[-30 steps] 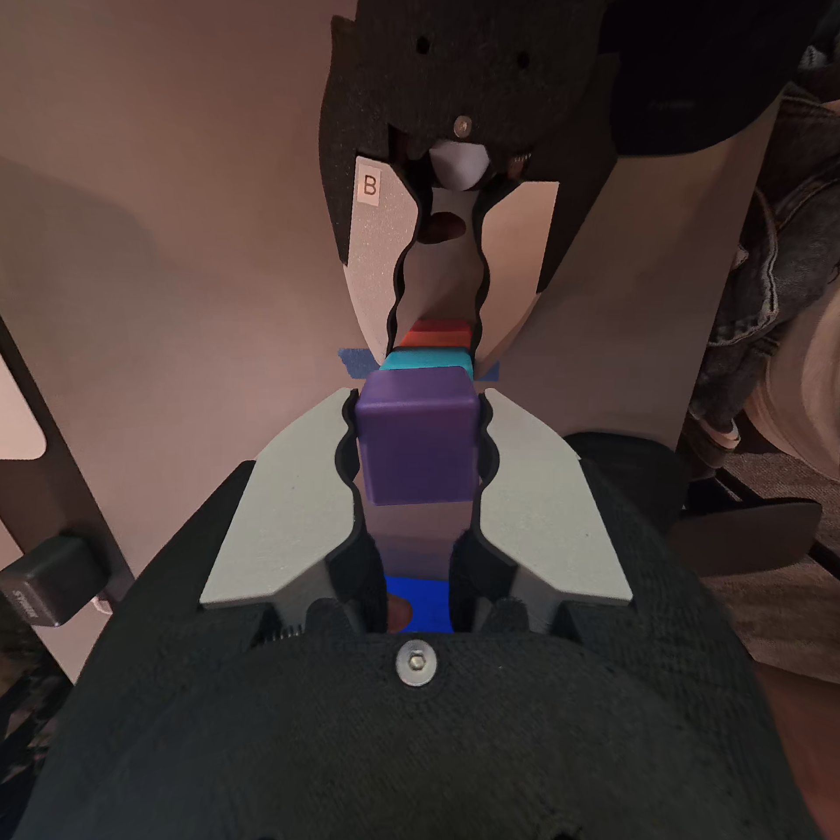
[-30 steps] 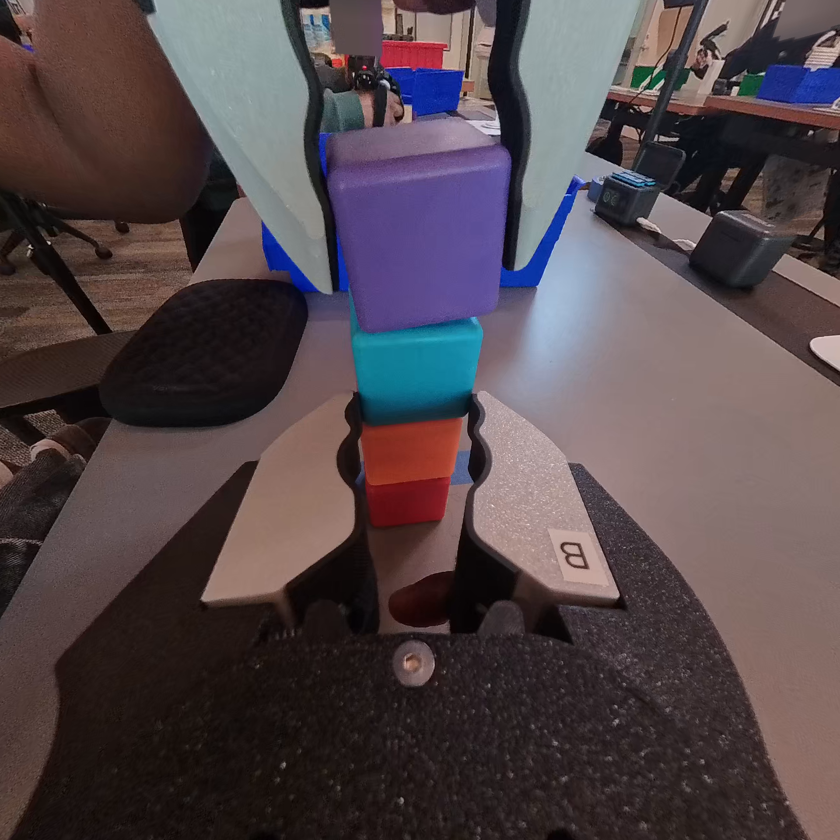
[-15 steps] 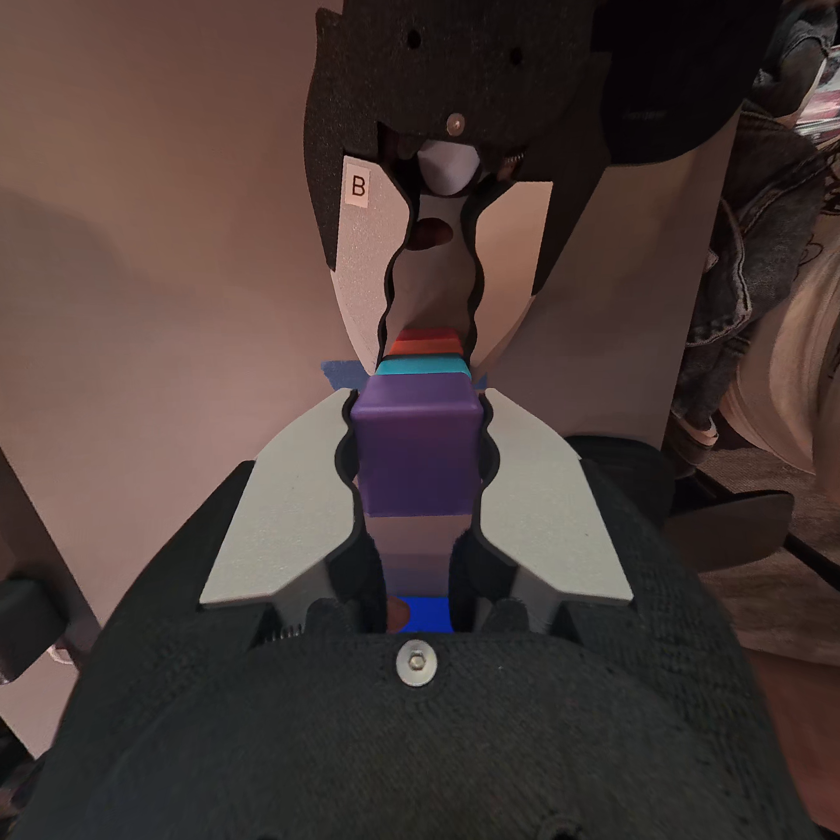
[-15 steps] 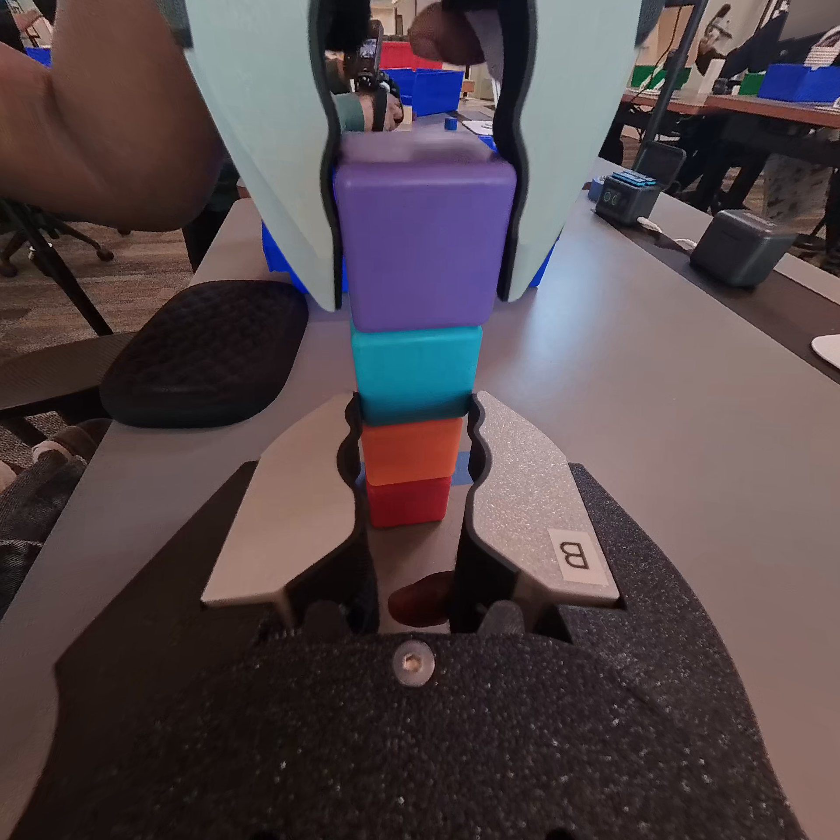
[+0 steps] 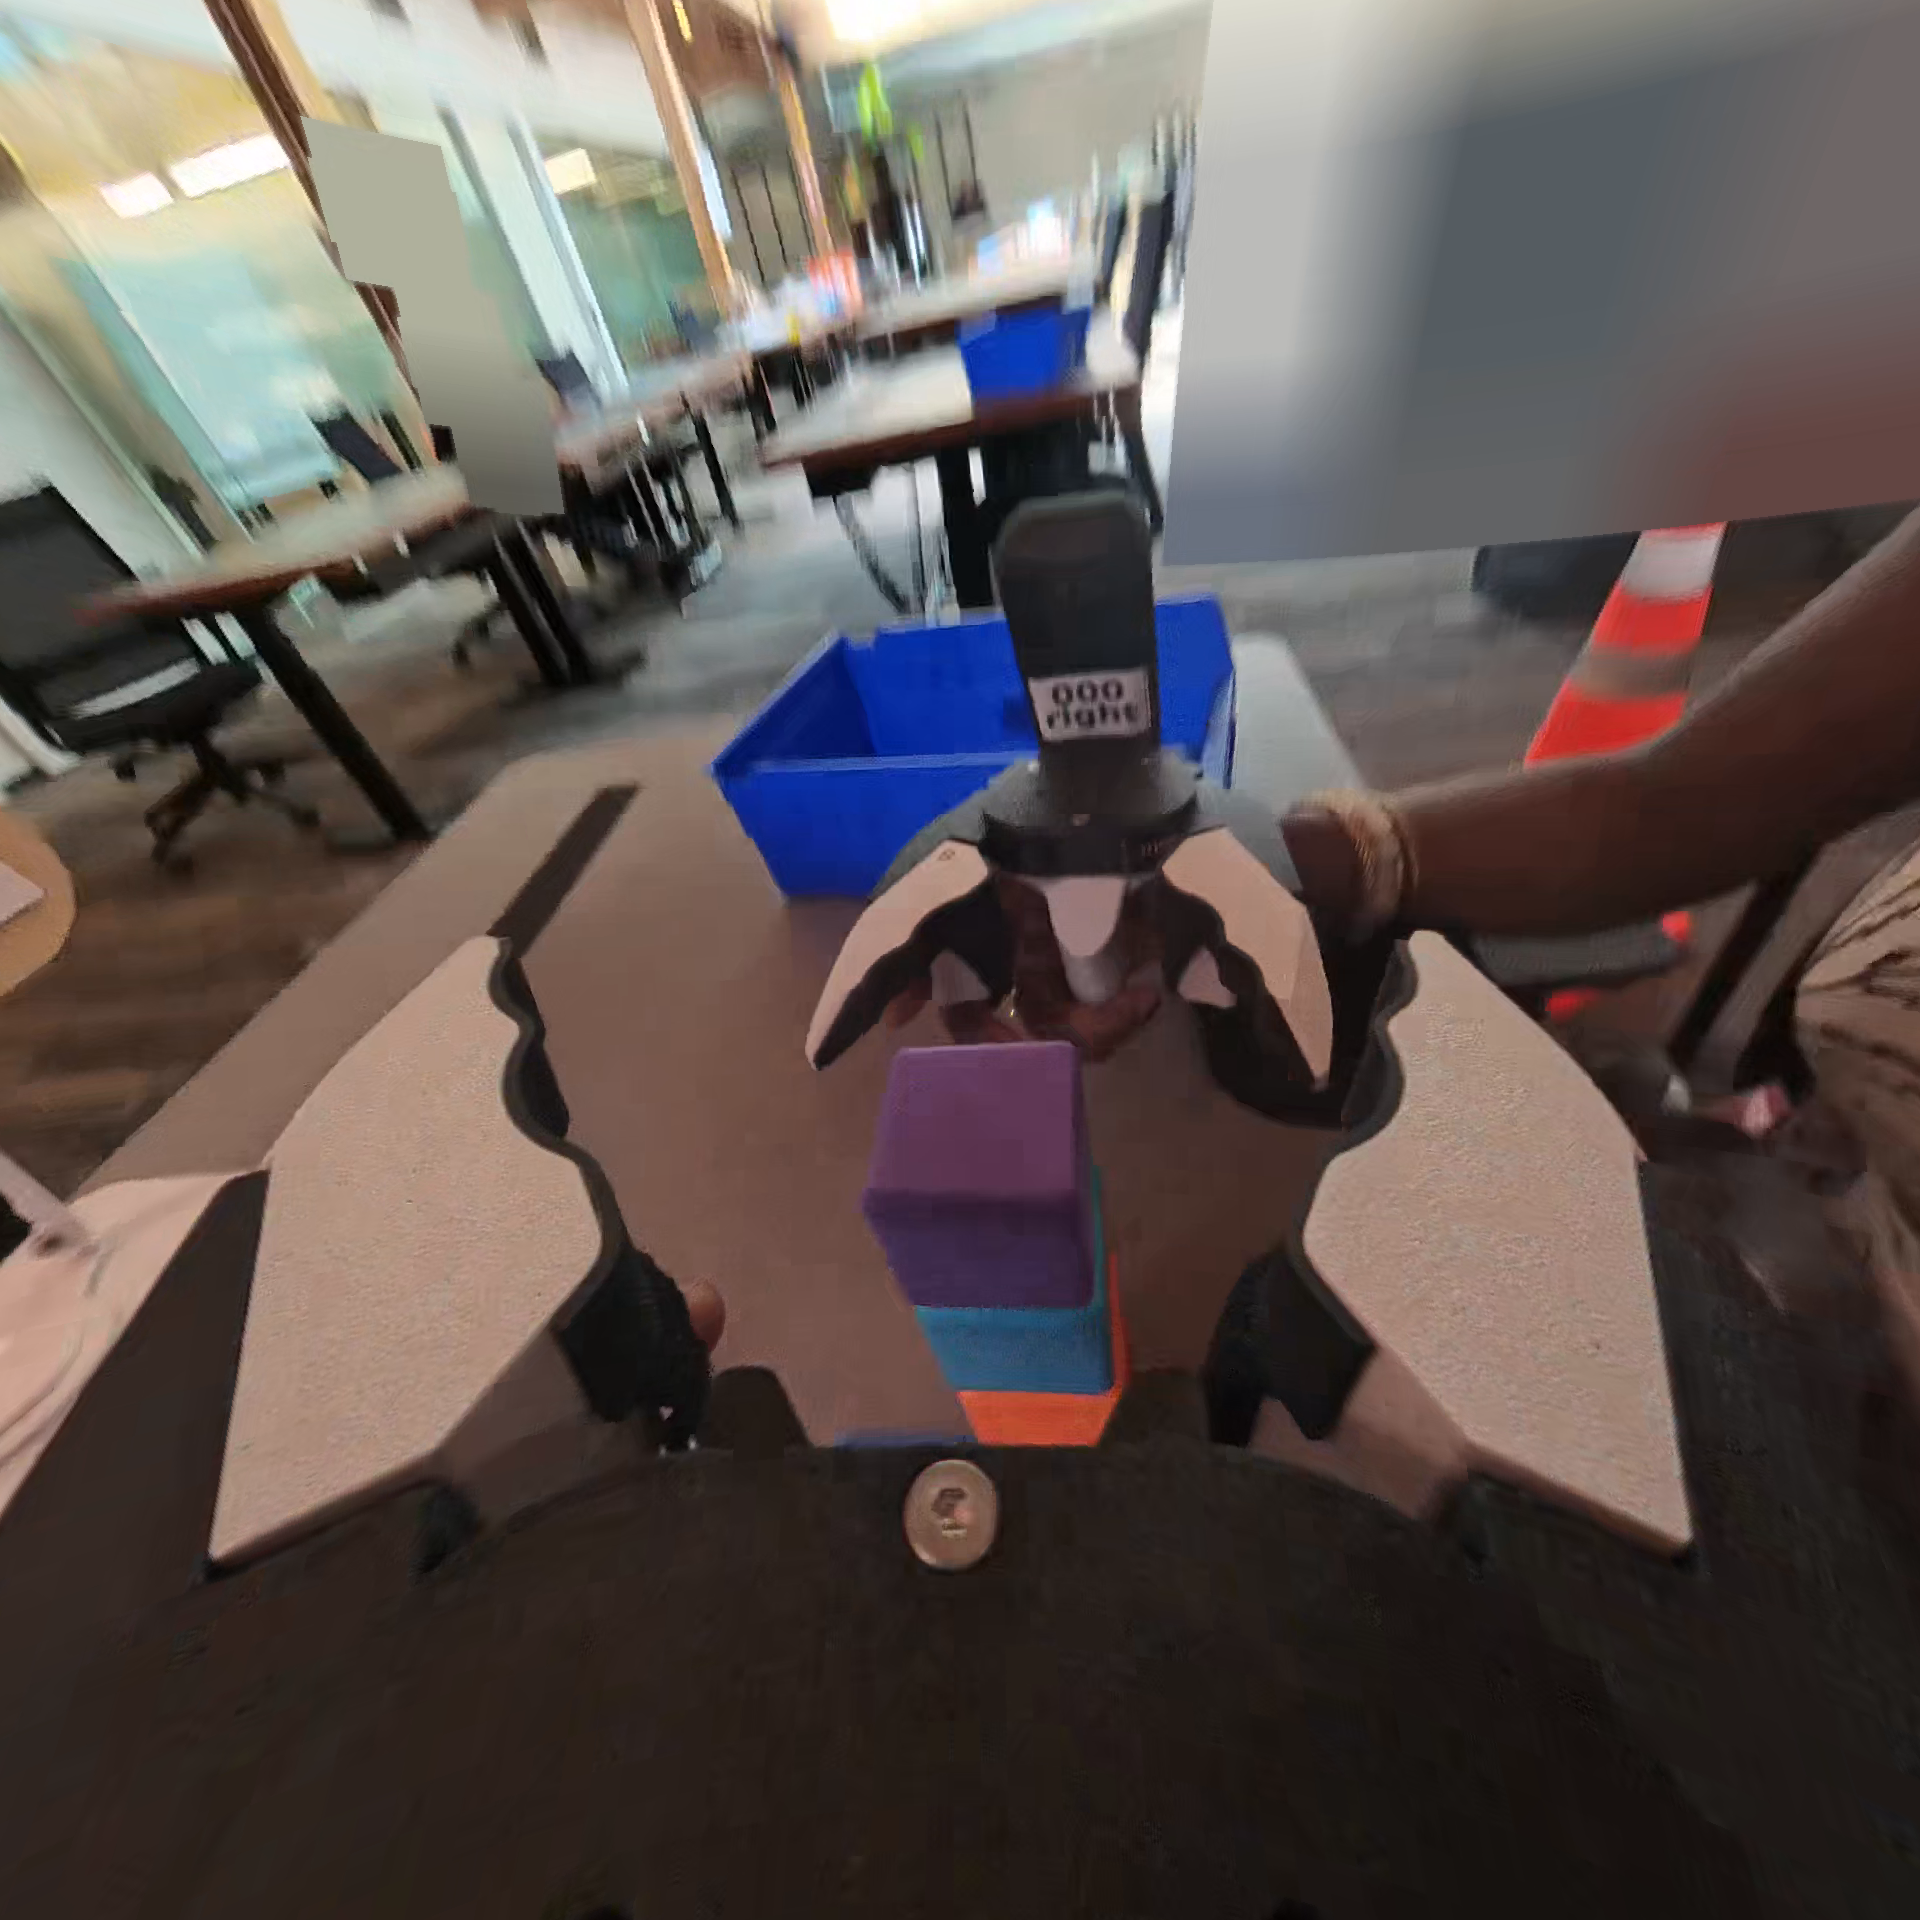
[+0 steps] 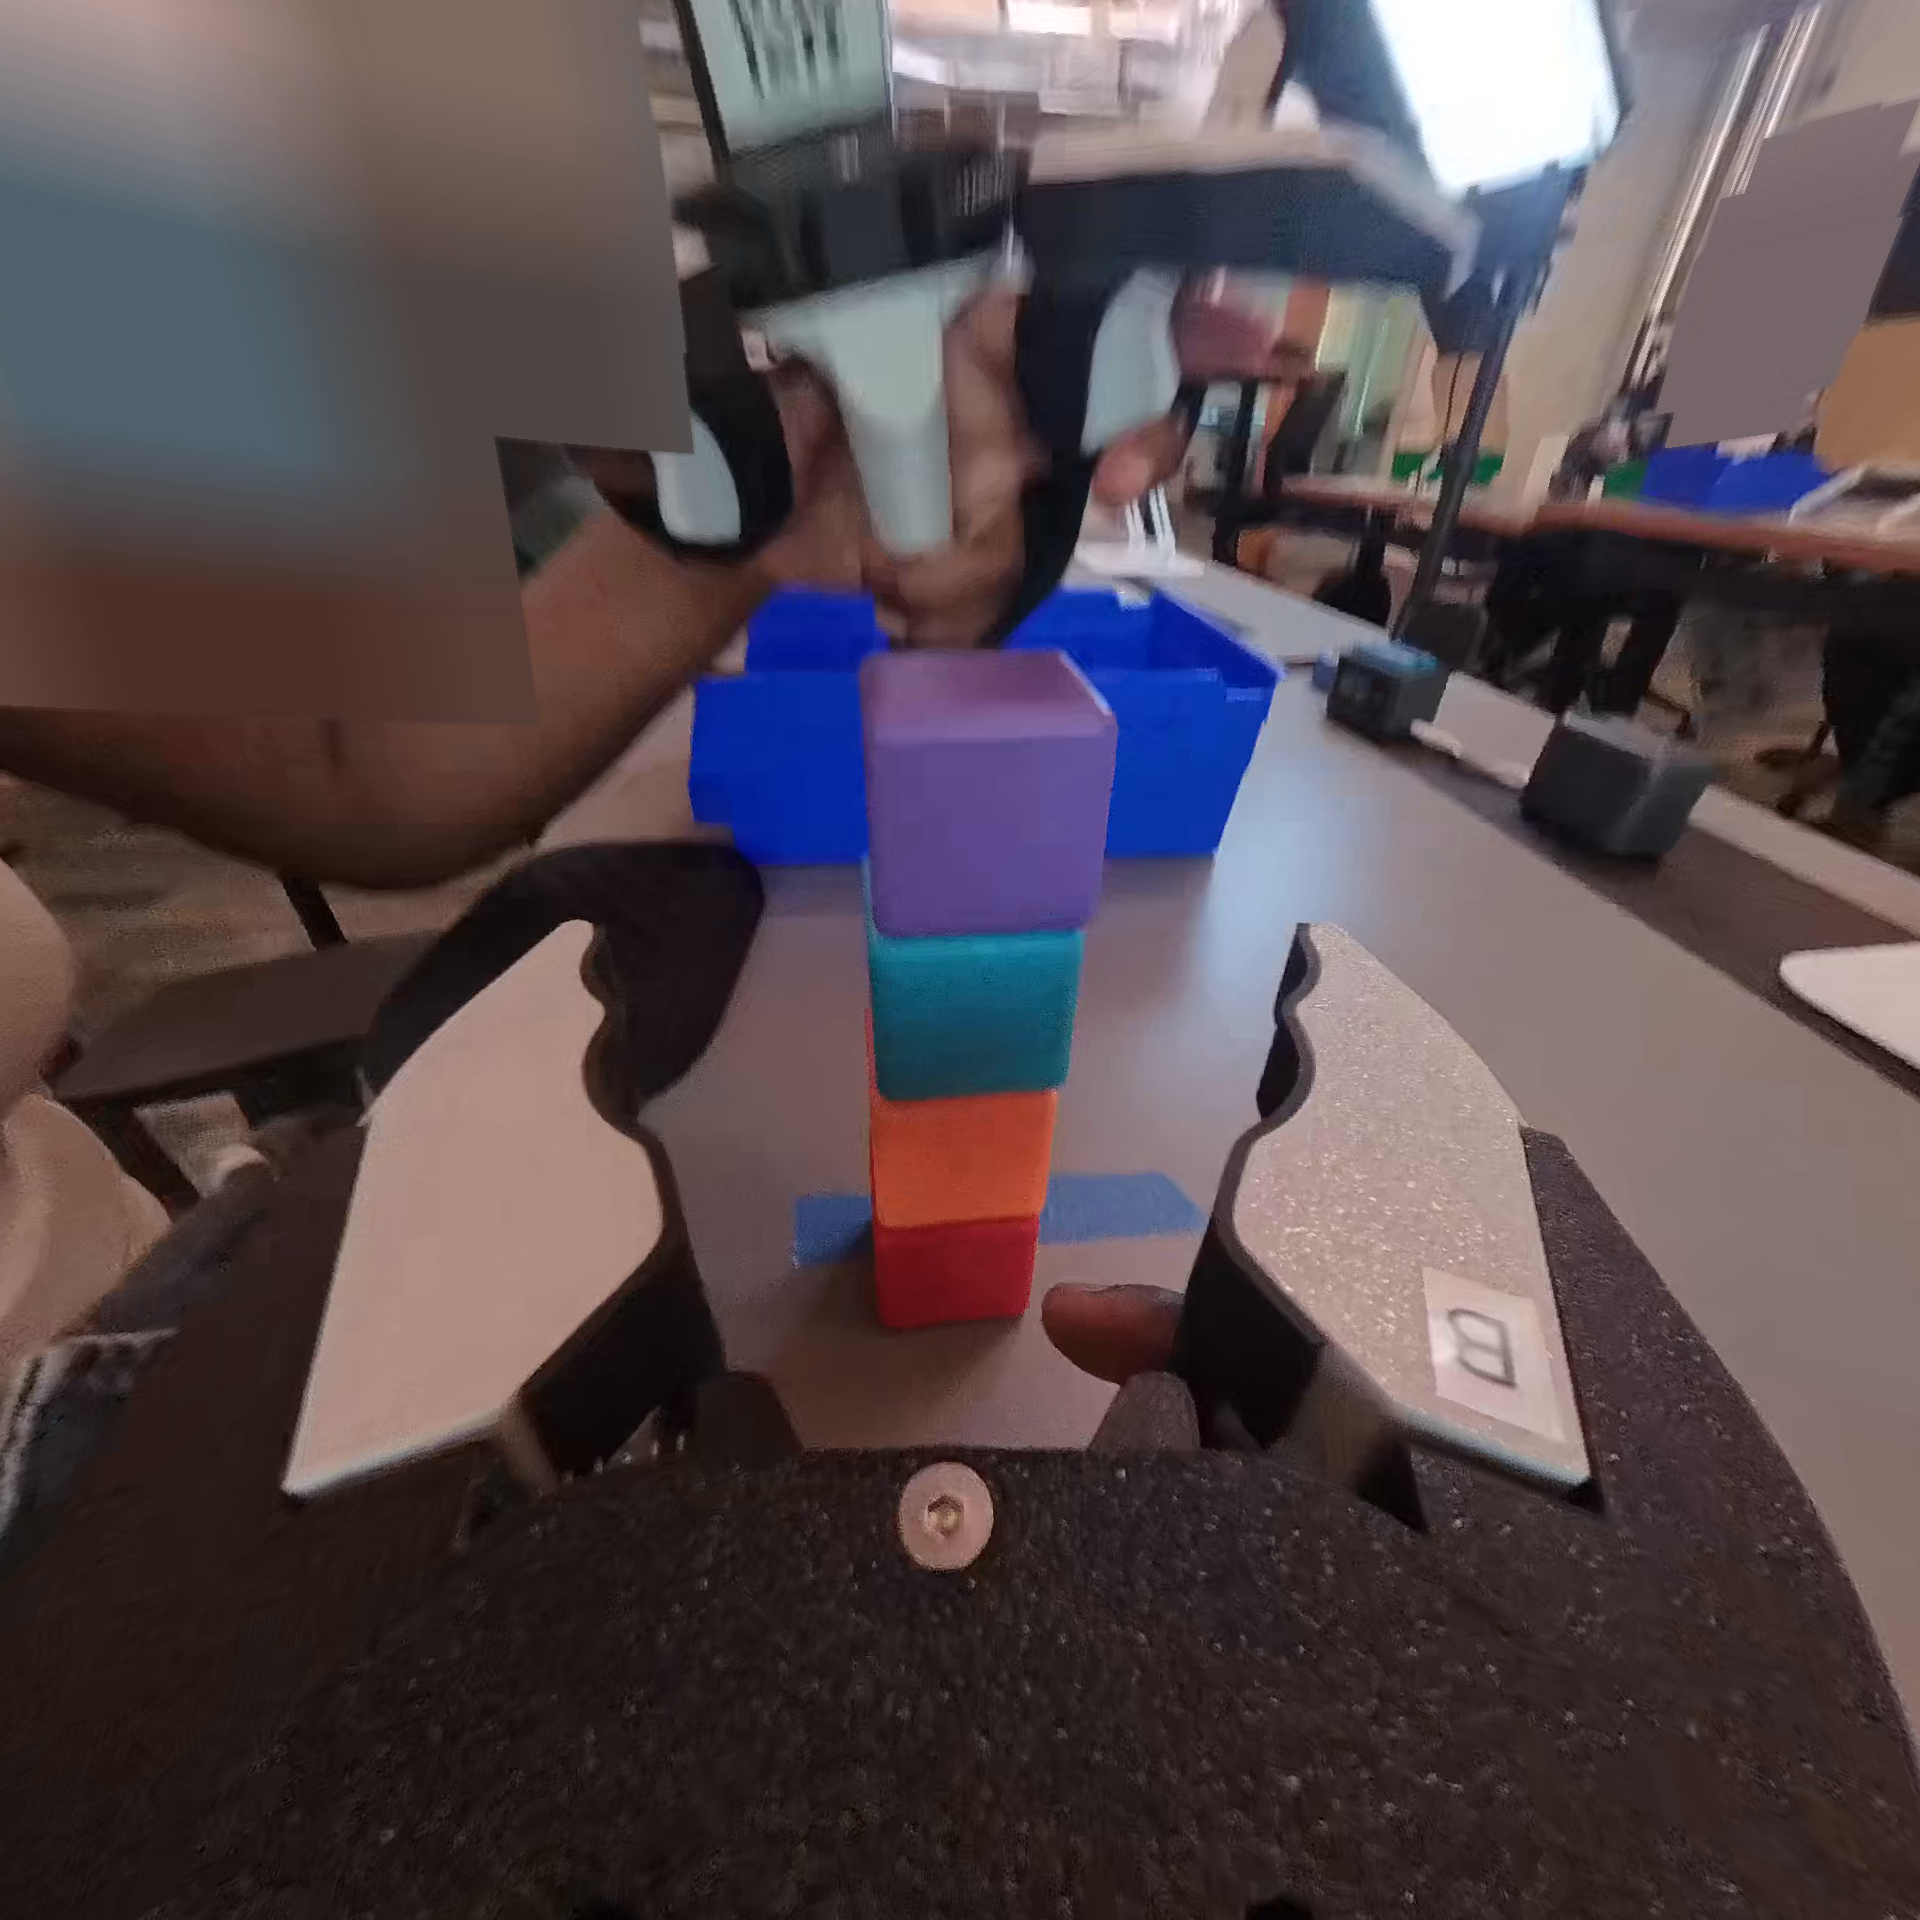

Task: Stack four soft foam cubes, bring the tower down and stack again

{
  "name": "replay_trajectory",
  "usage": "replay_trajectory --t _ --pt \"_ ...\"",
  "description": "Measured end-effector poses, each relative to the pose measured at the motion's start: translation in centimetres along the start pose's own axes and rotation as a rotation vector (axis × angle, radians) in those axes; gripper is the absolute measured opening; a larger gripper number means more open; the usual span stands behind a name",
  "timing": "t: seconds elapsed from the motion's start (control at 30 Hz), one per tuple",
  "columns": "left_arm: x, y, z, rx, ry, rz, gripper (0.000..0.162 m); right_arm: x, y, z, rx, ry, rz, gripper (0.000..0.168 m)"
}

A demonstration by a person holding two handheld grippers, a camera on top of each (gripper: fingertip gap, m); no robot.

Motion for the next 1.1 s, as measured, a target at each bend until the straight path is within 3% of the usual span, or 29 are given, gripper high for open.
replay_trajectory --t 0.13,0.43,0.53,0.73,0.97,1.1 --pt "-3.7 0.8 -1.3 0.034 0.223 -0.054 0.145 0.7 -0.6 -1.1 -0.007 0.087 -0.016 0.127" --pt "-5.6 1.2 -0.7 -0.009 0.257 -0.063 0.145 0.9 -0.6 -1.6 -0.048 0.158 -0.049 0.126" --pt "-6.5 1.2 -0.4 -0.008 0.146 -0.041 0.144 0.5 -0.5 -1.6 -0.056 0.100 -0.063 0.122" --pt "-9.8 1.2 0.7 -0.083 -0.252 -0.059 0.143 -1.7 -0.2 -1.1 -0.035 -0.183 -0.085 0.113" --pt "-12.9 1.8 1.9 -0.202 -0.515 -0.128 0.140 -4.3 -0.2 -0.5 0.028 -0.448 -0.047 0.113" --pt "-13.5 1.6 2.4 -0.219 -0.524 -0.165 0.140 -4.9 -0.3 -0.2 0.056 -0.494 -0.026 0.117"
Point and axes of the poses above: each gripper's, where its closed fingertips meet, z out along the fingers, x out of its top, y = z × x across the jaws, the point moved 9 cm from there along -z, back along the fingers, and after that the axes turned 8 degrees about -y, right-handed, at the moved point
